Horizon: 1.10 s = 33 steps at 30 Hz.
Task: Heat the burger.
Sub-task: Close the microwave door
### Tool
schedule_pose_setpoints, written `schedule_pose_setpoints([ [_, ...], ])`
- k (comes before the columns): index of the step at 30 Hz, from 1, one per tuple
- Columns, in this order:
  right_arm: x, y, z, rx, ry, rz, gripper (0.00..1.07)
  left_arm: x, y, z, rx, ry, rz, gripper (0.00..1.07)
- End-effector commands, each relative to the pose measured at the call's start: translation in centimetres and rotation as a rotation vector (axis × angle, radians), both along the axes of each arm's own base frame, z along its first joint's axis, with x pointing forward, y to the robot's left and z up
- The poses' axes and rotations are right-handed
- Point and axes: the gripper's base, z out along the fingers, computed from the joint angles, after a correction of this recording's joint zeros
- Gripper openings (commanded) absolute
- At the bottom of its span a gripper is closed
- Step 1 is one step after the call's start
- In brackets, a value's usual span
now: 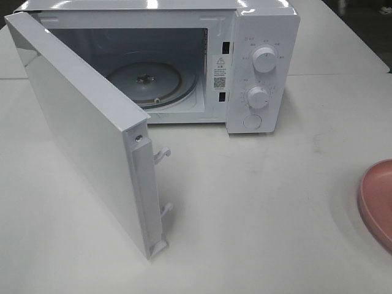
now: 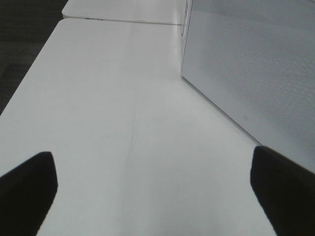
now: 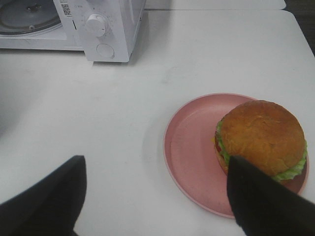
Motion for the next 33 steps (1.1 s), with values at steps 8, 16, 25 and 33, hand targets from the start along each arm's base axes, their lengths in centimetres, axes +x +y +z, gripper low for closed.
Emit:
schedule_pose_setpoints([
  [8,-0.3,0.0,-0.1,-0.004,-0.026,0.002,0.75,-0.3,0.0,-0.1,0.003,-0.025,0.005,1.0],
  [16,-0.3,0.0,-0.1,-0.004,-0.026,0.002,0.75,-0.3,0.0,-0.1,0.001,-0.026,0.004,1.0],
  [25,-0.3,0.0,-0.1,-0.004,-0.026,0.002,0.75,0.5,0.0,1.2,-0.008,-0.027,0.006,0.93],
  [33,-0.3,0.0,-0.1,-0.004,-0.026,0.002,0.75,3.3,0.1,2.1,-0.037,-0.011,0.0,0.53],
])
